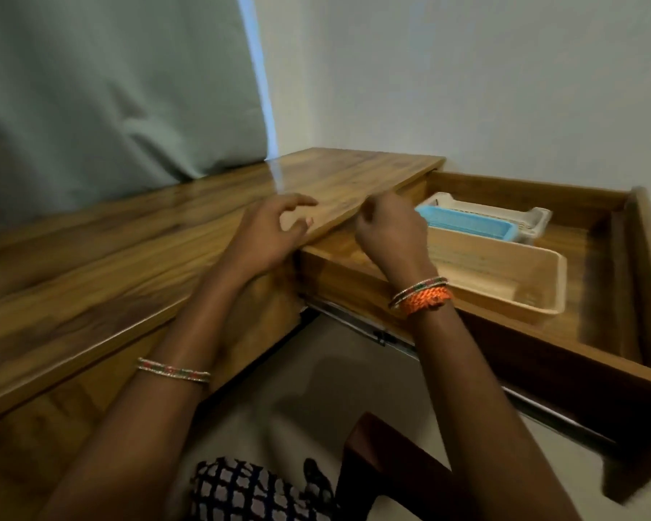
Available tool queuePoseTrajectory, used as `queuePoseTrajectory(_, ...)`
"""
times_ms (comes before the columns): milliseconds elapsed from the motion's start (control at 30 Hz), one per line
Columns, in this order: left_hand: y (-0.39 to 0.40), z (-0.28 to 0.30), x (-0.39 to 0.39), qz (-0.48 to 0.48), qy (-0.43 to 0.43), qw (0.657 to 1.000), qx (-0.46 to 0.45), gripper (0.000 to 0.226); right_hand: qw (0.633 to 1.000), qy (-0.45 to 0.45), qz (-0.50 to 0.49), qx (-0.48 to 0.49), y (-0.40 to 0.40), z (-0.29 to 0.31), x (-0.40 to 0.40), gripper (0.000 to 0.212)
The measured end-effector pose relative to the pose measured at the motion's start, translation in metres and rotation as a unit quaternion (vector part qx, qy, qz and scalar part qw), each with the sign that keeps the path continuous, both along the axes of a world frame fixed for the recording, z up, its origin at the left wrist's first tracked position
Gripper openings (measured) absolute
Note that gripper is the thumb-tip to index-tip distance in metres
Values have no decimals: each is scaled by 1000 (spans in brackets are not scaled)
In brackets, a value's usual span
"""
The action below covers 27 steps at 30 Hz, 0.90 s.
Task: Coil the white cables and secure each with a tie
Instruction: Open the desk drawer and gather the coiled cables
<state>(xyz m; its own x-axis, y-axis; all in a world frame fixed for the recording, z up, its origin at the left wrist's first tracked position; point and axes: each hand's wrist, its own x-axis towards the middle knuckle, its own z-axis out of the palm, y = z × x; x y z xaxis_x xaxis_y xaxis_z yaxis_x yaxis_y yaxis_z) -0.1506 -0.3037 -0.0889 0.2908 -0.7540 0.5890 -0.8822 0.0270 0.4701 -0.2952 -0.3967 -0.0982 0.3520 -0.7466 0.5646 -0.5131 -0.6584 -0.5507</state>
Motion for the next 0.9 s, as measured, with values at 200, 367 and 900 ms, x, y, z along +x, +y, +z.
queuePoseTrajectory(200, 131, 36, 76, 159, 8, 980, -120, 23, 962, -25, 252, -103, 117, 20, 139, 22)
queuePoseTrajectory(367, 277, 34, 104, 363, 11, 923, -123, 29, 894, 24, 444, -58, 226, 26, 235, 21)
queuePoseTrajectory(900, 501, -5, 97, 632, 29, 748, 198, 47, 704, 159, 663, -201, 407, 14, 328, 47)
